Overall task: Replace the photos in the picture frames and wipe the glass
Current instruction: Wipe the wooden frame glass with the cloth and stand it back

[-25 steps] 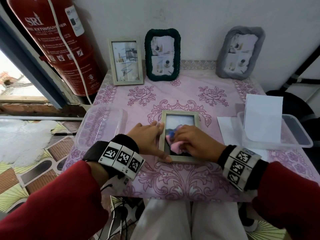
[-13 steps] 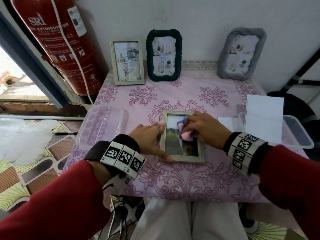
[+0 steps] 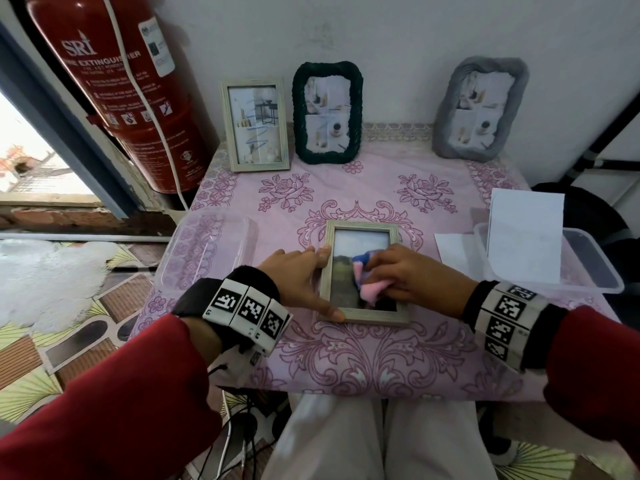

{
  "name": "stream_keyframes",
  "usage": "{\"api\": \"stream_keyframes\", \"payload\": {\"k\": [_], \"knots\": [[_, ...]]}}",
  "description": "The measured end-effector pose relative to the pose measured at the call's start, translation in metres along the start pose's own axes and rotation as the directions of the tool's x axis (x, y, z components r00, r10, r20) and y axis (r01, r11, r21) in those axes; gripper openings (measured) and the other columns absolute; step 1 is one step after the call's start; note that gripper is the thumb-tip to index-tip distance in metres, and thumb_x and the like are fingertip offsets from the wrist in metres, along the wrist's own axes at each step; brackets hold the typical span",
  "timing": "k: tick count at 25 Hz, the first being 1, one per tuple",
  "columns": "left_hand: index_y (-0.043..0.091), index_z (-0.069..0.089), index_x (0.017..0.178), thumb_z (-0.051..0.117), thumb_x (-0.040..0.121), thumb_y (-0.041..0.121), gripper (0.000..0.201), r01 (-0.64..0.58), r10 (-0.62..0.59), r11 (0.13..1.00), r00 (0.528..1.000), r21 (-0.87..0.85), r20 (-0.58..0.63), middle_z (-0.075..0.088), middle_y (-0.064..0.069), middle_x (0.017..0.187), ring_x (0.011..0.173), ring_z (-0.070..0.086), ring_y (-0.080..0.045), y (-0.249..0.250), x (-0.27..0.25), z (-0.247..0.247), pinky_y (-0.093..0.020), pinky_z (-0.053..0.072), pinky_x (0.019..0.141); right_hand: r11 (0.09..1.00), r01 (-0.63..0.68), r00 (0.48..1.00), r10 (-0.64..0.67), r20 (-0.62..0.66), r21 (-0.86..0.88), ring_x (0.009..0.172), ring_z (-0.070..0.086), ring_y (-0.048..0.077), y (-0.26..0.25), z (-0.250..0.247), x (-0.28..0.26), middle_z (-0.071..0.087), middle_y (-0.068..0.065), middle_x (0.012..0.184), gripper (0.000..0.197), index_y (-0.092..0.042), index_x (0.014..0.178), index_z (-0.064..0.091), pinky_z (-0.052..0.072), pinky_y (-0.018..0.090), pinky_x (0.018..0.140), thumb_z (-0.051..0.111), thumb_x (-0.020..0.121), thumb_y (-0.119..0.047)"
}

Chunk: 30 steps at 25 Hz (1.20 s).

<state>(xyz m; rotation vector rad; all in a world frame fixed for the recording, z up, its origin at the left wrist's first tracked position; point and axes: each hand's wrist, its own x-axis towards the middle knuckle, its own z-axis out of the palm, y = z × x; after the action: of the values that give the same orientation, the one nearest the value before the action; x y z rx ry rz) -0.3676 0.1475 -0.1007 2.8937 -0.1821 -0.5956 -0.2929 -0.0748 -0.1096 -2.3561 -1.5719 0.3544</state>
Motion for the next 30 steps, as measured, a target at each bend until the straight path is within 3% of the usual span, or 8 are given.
{"api": "stream_keyframes", "payload": {"k": [4,10,13,16,19,22,26,30], "knots": [[0.018,0.029,0.141,0.068,0.059,0.072,0.105,-0.005,0.006,0.999,1.000,-0.046,0.006,0.043,-0.010,0.140,0.121,0.049,-0.024,-0.001,0.001,0.000,-0.036,0.036,0.103,0.990,-0.125,0.989,0.129,-0.075,0.059,0.110,0.054,0.031,0.013,-0.005,0.014,0.061,0.015,0.119,0.026,-0.003,0.109,0.068,0.036,0.029,0.091,0.064,0.085,-0.011],[0.020,0.035,0.137,0.068,0.059,0.071,0.098,-0.025,0.025,0.997,1.000,-0.067,-0.005,0.043,-0.005,0.139,0.117,0.050,-0.024,0.000,0.003,0.002,-0.035,0.038,0.100,0.985,-0.124,0.979,0.141,-0.149,0.121,0.097,0.060,0.031,0.016,-0.001,0.041,0.069,0.014,0.102,0.016,-0.001,0.096,0.070,0.039,0.032,0.082,0.066,0.081,-0.006],[0.022,0.040,0.133,0.069,0.060,0.070,0.092,-0.031,0.031,0.997,0.999,-0.071,-0.011,0.046,-0.002,0.134,0.115,0.051,-0.024,0.000,0.003,0.001,-0.035,0.038,0.099,0.972,-0.151,0.977,0.174,-0.123,0.178,0.089,0.057,0.029,0.003,0.005,0.046,0.065,0.014,0.091,0.007,0.001,0.086,0.064,0.037,0.031,0.076,0.062,0.081,-0.004],[0.024,0.036,0.136,0.069,0.062,0.068,0.092,-0.043,0.042,0.996,0.999,-0.075,-0.013,0.046,0.001,0.133,0.115,0.052,-0.022,0.001,0.001,0.001,-0.034,0.037,0.100,0.976,-0.114,0.990,0.127,-0.062,0.184,0.087,0.053,0.020,-0.015,0.009,0.036,0.063,0.011,0.091,0.007,-0.001,0.086,0.062,0.039,0.029,0.076,0.059,0.081,-0.004],[0.027,0.031,0.140,0.069,0.064,0.066,0.094,-0.051,0.050,0.995,0.999,-0.082,-0.015,0.042,0.002,0.139,0.118,0.050,-0.020,0.000,0.001,0.001,-0.034,0.037,0.101,0.982,-0.049,0.999,0.052,-0.012,0.184,0.088,0.053,0.020,-0.025,0.014,0.008,0.063,0.010,0.096,0.016,-0.004,0.098,0.064,0.040,0.029,0.076,0.057,0.084,-0.009],[0.028,0.028,0.142,0.069,0.064,0.067,0.096,-0.058,0.058,0.996,0.998,-0.074,0.007,0.042,0.001,0.140,0.118,0.050,-0.020,0.000,0.001,-0.001,-0.035,0.036,0.101,0.986,-0.040,0.999,0.039,0.009,0.160,0.081,0.052,0.019,-0.020,0.006,-0.012,0.061,0.006,0.088,0.011,-0.009,0.092,0.061,0.042,0.035,0.076,0.053,0.088,-0.016],[0.027,0.028,0.142,0.069,0.062,0.067,0.099,-0.054,0.055,0.995,0.998,-0.082,0.013,0.044,0.001,0.139,0.117,0.050,-0.020,0.000,0.003,-0.001,-0.036,0.037,0.102,1.000,0.000,1.000,0.000,0.029,-0.004,0.084,0.057,0.018,-0.009,-0.002,-0.008,0.065,0.002,0.089,0.014,-0.013,0.093,0.064,0.043,0.035,0.077,0.053,0.087,-0.020],[0.026,0.027,0.142,0.071,0.060,0.067,0.101,-0.057,0.057,0.992,0.998,-0.115,-0.004,0.045,0.001,0.138,0.118,0.051,-0.021,-0.001,0.003,0.000,-0.032,0.039,0.100,0.999,-0.052,0.999,0.052,-0.005,-0.007,0.084,0.056,0.019,0.003,-0.006,0.006,0.067,0.002,0.091,0.014,-0.016,0.097,0.067,0.042,0.033,0.078,0.058,0.087,-0.018]]}}
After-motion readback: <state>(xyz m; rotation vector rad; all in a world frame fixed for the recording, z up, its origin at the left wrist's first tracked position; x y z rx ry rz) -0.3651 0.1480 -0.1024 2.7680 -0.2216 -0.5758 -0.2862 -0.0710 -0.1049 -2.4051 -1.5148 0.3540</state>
